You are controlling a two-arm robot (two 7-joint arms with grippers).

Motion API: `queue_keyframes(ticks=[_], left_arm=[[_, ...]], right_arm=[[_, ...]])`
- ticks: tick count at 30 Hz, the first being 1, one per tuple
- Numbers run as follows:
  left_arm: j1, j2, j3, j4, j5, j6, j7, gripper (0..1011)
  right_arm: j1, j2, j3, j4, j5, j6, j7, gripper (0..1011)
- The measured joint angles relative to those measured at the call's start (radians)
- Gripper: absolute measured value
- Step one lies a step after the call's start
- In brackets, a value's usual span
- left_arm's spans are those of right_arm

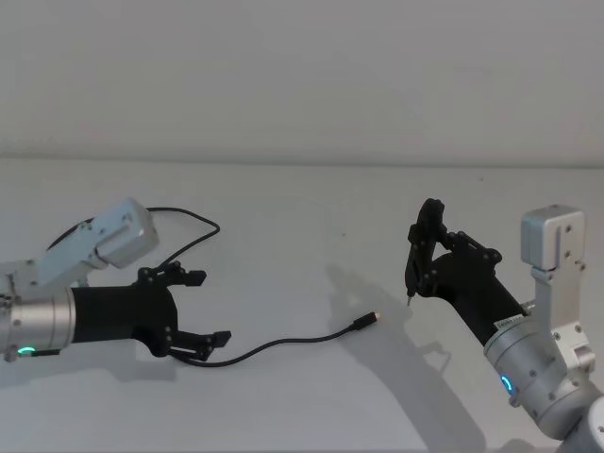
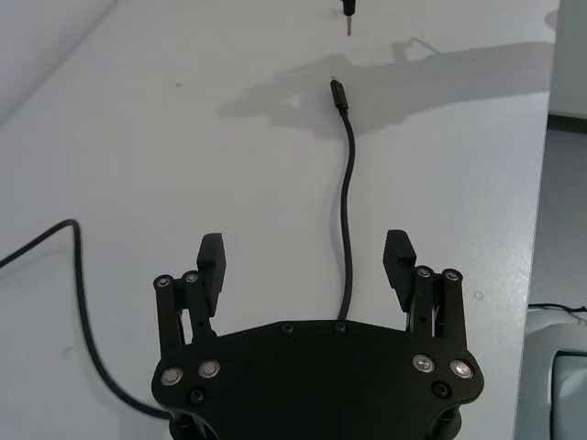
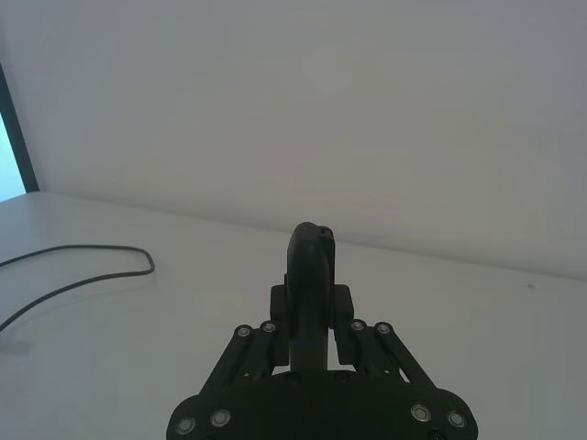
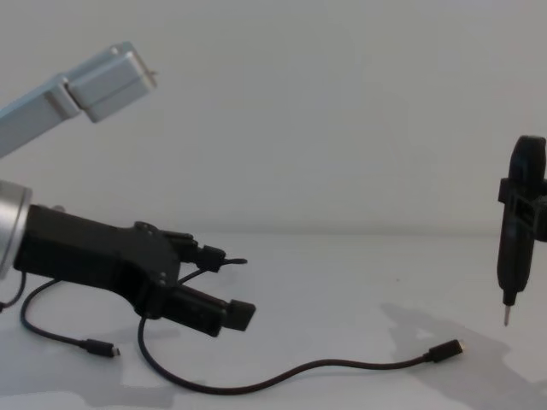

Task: Pick up the data cable with the one hand.

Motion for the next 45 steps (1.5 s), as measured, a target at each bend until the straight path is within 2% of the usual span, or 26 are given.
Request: queue_keyframes(ticks=[22,32,45], left_arm=[[-0.037,-0.097,0.06,0.064,-0.005,0.122,0.066,1001],[-0.055,-0.134,0.089,0.102,0.008,0.139,0.099,1001],[-0.075,-0.168,0.123,0.15,0.036,0.126,0.123,1001]], right_arm=[[0.0,0.0,0.0,0.0,0.0,0.0,0.0,274],[0.0,0.0,0.0,0.0,0.0,0.0,0.0,275],[0.0,0.0,0.0,0.0,0.0,0.0,0.0,275]])
